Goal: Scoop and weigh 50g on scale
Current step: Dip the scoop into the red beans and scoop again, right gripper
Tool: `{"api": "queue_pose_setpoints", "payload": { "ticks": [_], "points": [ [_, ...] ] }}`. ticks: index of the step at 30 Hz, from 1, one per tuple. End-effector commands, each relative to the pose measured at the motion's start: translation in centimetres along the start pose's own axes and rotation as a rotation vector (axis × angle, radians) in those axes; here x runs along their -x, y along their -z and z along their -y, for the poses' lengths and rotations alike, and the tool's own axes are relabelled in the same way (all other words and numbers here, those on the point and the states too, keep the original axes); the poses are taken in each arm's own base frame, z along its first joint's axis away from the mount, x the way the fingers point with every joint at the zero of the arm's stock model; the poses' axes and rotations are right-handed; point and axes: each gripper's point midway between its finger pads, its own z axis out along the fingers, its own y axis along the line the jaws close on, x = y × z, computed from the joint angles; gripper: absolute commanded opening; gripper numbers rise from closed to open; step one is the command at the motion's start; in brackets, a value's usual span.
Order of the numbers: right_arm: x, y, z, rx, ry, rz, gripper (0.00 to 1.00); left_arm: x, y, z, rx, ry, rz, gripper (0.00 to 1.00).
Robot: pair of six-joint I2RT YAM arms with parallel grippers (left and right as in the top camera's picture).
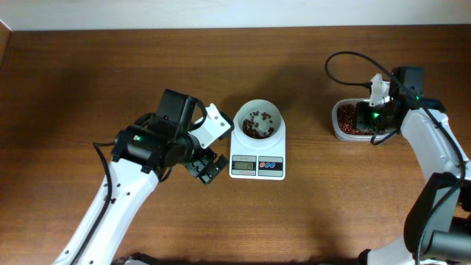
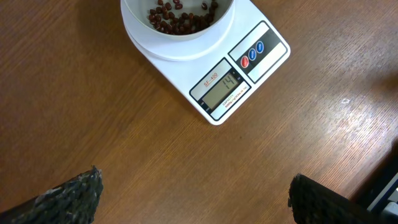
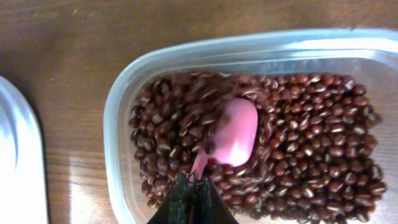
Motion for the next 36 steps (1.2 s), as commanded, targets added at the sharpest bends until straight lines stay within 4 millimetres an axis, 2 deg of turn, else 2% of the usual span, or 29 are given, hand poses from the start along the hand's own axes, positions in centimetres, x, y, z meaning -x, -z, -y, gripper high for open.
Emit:
{"api": "queue_pose_setpoints", "payload": {
  "ticks": [1,5,13,17,23,36],
  "points": [
    [-0.3,-0.1,-1.2,0.093,-0.061,-0.026,0.04,0.1,0.4,0.4,-0.009,0.004,0.018,0.99],
    [-0.3,0.2,0.4,0.085,-0.125,-0.020,0.04,0.1,0.4,0.4,-0.009,0.004,0.018,0.99],
    [-0.8,1.6,2.2,0.184,-0.241,-0.019,0.04,0.1,0.4,0.4,-0.009,0.004,0.018,0.99],
    [-0.6,2.4,3.9,0.212,-0.302,0.012,0.04,0.1,0.4,0.4,-0.009,0.004,0.018,0.99],
    [0.1,3.7,4.0,0.336,-0.344,0.060,0.04,0.1,0.4,0.4,-0.009,0.004,0.018,0.99],
    [0.3,3.9,3.4,0.376,-0.347,0.065,0.04,0.1,0.4,0.4,-0.009,0.004,0.018,0.99]
  ]
}}
